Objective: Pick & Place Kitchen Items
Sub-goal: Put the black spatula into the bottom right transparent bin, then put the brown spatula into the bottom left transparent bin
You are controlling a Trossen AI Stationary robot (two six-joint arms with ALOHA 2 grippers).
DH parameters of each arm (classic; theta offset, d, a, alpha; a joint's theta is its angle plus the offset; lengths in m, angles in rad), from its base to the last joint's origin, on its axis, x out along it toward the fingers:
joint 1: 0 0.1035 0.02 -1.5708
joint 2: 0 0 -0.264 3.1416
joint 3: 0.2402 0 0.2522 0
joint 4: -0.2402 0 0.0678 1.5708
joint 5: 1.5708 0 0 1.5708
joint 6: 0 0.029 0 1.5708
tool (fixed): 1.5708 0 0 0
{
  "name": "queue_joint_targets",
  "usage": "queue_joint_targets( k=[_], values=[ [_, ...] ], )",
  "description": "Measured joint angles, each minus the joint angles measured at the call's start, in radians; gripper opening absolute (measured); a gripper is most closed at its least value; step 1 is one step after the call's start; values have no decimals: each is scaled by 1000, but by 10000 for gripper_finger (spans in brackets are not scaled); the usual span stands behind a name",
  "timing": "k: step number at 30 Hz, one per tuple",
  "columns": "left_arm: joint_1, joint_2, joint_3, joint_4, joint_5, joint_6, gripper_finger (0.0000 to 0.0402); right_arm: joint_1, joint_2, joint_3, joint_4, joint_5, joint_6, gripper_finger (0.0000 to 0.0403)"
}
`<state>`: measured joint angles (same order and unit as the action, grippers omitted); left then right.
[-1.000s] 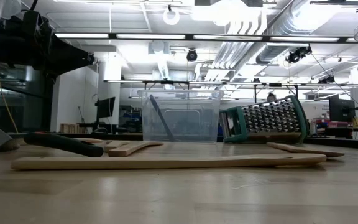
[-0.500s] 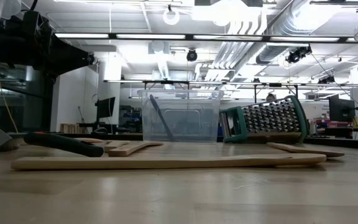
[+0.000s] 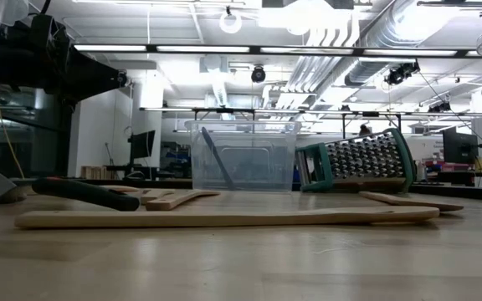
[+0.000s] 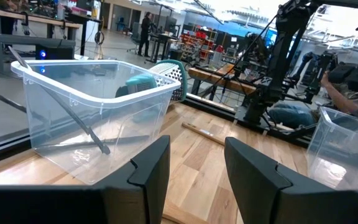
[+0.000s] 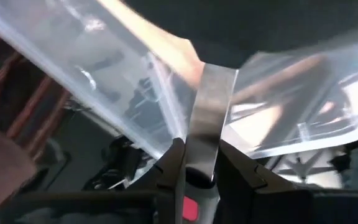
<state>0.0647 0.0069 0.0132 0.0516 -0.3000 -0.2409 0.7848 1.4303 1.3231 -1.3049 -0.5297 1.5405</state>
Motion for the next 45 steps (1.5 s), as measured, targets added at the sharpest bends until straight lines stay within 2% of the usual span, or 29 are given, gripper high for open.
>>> queue_joint_targets(
  k=[8, 15, 26, 34, 39, 45],
  values=[
    [0, 0, 0, 0, 0, 0, 152, -8, 29, 0, -31, -26, -63, 61],
    [0, 0, 0, 0, 0, 0, 152, -19, 31, 0, -26, 5, -75, 62],
    [0, 0, 0, 0, 0, 0, 152, -19, 26, 0, 9, 103, -85, 63],
    [0, 0, 0, 0, 0, 0, 152, -19, 8, 0, 35, 229, -103, 65],
    [0, 0, 0, 0, 0, 0, 152, -19, 8, 0, 42, 328, -128, 85],
    [0, 0, 0, 0, 0, 0, 152, -19, 6, 0, 58, 419, -116, 138]
  ],
)
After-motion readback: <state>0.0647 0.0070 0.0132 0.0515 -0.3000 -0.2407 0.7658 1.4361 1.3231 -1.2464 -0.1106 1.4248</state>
